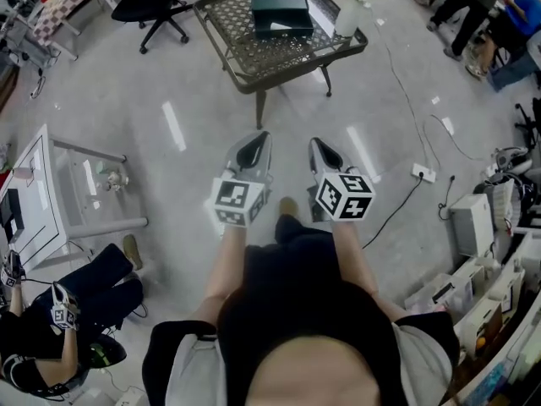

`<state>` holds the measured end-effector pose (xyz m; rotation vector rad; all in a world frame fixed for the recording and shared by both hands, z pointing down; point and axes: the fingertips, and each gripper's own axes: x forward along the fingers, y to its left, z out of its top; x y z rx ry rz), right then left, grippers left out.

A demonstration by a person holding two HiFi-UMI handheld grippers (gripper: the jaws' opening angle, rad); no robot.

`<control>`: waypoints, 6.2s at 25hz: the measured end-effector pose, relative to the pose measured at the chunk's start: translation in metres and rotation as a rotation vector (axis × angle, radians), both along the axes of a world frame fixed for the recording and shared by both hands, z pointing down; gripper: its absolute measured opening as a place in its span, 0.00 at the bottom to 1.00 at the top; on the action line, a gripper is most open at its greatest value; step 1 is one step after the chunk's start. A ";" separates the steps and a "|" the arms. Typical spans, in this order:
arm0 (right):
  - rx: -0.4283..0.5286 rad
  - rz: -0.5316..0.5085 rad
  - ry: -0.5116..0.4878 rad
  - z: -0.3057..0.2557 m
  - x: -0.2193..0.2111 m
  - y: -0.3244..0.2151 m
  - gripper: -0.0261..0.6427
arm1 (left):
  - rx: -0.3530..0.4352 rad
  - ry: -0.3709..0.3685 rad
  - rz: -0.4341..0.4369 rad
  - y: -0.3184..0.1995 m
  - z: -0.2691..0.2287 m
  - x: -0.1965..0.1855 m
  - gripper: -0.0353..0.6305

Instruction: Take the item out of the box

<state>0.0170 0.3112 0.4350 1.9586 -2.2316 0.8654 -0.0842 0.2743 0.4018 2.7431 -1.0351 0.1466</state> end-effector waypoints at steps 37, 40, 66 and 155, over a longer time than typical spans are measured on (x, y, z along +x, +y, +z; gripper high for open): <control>0.000 -0.106 0.013 0.003 0.016 -0.062 0.04 | 0.045 0.020 -0.092 -0.052 -0.004 0.014 0.06; 0.017 -0.094 0.017 -0.001 0.019 -0.064 0.04 | 0.054 0.011 -0.086 -0.054 -0.004 0.015 0.06; -0.014 -0.097 0.019 0.007 0.027 -0.160 0.04 | 0.032 0.018 -0.089 -0.152 0.002 0.027 0.06; -0.228 -0.119 -0.019 0.072 0.131 -0.477 0.04 | -0.211 -0.113 -0.116 -0.461 0.087 0.105 0.06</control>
